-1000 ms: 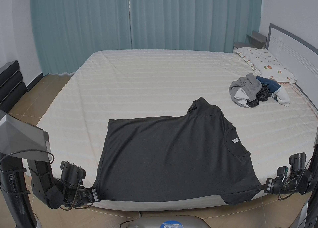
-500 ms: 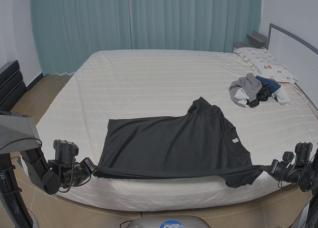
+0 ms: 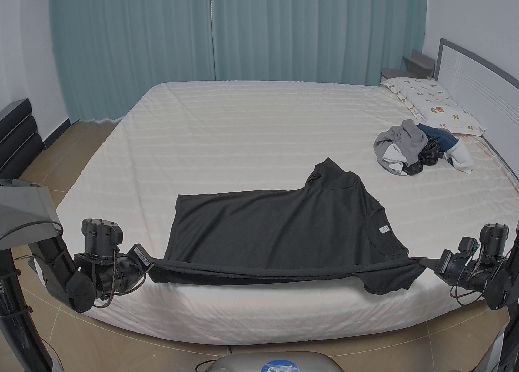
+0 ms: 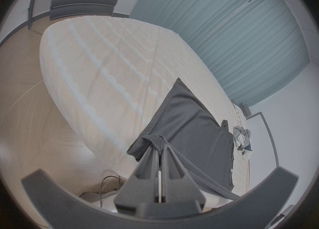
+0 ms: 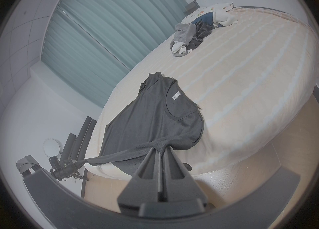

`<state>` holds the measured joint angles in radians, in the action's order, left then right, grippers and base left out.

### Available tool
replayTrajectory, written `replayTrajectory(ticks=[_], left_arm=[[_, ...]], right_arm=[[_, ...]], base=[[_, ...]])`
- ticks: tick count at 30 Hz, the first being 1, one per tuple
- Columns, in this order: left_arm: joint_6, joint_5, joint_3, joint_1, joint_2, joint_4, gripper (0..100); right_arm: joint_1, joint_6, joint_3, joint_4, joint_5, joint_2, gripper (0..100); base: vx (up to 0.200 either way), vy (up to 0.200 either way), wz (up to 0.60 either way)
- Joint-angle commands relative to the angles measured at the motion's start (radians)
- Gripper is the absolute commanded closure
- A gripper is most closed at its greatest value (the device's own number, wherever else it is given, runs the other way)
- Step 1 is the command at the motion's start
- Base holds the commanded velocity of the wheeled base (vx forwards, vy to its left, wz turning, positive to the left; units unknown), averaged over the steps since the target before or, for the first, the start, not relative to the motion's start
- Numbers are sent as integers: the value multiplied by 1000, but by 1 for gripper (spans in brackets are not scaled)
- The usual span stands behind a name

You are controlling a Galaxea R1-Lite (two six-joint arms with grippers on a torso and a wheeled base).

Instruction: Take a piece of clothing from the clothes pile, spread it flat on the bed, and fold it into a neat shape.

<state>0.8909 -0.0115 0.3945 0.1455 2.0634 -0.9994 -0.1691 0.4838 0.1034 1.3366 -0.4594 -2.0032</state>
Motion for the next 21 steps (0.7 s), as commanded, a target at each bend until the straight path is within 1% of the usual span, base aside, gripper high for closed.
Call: replayTrajectory(ticks=[1,7,11,21], left_arm=[[2,-2,12,2,4,-2,100],[14,1,60,3,21,-4,100],[99,-1,113,9,47,-2,100],[108,-1,178,11,104,-2,100]], right_arm=[[2,1,19,-2,-1,-6,100],[0,2,84,-10,4,-60,100],[0,4,134,-13,10,-106,100],[2,10,213,-11,8,-178,100]], base=[[0,0,0],[0,0,0],[0,0,0],[0,0,0]])
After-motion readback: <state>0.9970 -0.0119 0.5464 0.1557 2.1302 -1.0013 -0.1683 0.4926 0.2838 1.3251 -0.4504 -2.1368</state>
